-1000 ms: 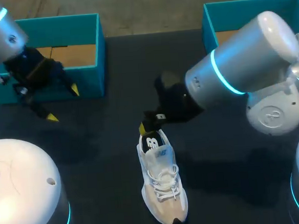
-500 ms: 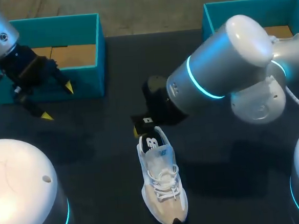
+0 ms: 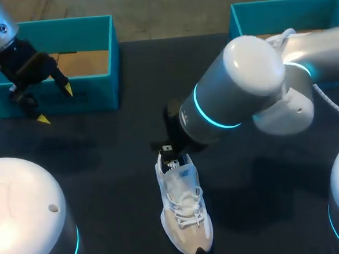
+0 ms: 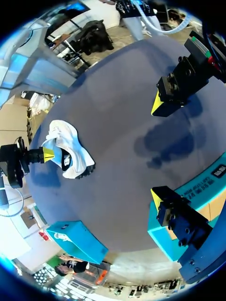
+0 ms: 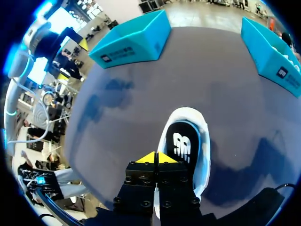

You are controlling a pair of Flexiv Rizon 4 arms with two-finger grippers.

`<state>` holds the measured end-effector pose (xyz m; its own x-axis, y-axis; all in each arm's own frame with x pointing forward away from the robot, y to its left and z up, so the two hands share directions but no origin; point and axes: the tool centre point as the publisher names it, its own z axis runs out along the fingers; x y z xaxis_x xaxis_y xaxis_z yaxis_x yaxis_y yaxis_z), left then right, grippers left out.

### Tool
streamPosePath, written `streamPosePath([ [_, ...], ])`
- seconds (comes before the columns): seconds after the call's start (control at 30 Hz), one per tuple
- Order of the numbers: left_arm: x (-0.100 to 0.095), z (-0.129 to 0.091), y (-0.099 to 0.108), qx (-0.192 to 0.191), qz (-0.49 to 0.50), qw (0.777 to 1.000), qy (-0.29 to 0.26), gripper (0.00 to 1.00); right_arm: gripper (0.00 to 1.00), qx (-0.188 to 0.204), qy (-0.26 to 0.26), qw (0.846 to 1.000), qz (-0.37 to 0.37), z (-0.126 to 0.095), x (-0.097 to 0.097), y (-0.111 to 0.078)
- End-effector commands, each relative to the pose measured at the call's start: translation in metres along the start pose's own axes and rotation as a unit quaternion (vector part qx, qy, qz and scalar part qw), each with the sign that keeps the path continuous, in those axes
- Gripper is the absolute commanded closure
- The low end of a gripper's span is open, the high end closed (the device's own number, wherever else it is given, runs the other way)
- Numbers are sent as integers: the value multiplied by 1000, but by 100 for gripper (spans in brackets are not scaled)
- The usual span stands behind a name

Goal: Take the shoe out of the shoebox, open the shoe tongue, remove and reinsert the insole, then place the shoe into the shoebox

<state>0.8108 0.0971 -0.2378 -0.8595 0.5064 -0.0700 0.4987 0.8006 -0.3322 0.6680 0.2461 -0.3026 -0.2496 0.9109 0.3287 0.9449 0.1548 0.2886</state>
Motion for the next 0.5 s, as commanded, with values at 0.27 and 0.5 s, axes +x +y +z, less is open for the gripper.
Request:
streamPosePath([
  [0.27,-8,-5,9,3,7,1000,29,0,100,-10,-34,999,13,29,-3,5],
  [0.5,-8,-5,9,3,7,1000,29,0,100,-12,-44,999,13,27,-2,8],
])
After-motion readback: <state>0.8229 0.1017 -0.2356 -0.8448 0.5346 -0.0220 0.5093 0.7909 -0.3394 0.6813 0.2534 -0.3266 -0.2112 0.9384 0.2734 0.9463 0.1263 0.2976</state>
